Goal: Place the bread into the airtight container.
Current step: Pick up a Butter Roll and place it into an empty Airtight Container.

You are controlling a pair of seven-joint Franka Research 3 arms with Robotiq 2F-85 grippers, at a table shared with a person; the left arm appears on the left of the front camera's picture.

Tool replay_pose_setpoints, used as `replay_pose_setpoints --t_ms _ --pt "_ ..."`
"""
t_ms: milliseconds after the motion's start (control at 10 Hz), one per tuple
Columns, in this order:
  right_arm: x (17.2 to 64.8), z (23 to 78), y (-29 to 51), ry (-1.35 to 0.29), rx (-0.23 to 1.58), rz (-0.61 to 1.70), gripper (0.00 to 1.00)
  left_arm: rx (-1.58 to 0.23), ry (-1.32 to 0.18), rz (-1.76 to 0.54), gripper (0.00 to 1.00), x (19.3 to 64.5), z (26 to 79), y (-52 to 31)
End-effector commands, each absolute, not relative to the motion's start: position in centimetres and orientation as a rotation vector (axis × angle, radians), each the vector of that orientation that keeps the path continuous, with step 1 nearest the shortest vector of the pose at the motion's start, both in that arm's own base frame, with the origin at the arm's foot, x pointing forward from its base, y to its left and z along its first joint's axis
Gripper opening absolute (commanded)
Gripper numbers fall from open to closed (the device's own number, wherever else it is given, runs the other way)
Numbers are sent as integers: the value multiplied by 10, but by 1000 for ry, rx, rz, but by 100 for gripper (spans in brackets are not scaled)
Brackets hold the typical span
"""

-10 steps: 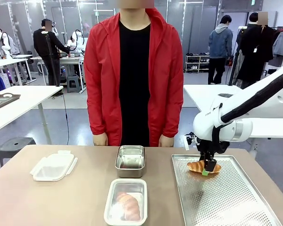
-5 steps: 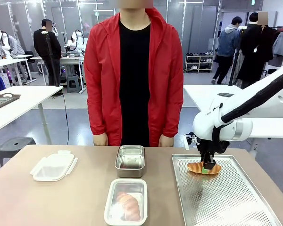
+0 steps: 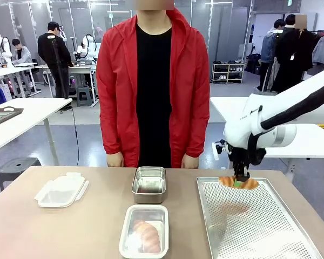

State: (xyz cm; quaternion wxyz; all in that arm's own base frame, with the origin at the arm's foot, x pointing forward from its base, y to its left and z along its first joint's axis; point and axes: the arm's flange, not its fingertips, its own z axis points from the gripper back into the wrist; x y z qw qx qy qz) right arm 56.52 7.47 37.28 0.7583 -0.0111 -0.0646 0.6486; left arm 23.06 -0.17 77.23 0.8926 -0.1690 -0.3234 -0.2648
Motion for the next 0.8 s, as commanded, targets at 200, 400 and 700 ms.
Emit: replay_pose_setpoints --t_ms 200,400,700 --pt "565 440 108 -130 -44 1340 11 -363 -671 -570 100 230 773 -2" --pt "567 457 141 -134 -46 1329 11 -363 -671 -570 100 230 773 -2" --pt "578 468 225 -146 -39 1376 11 -363 -671 -570 100 230 773 -2"
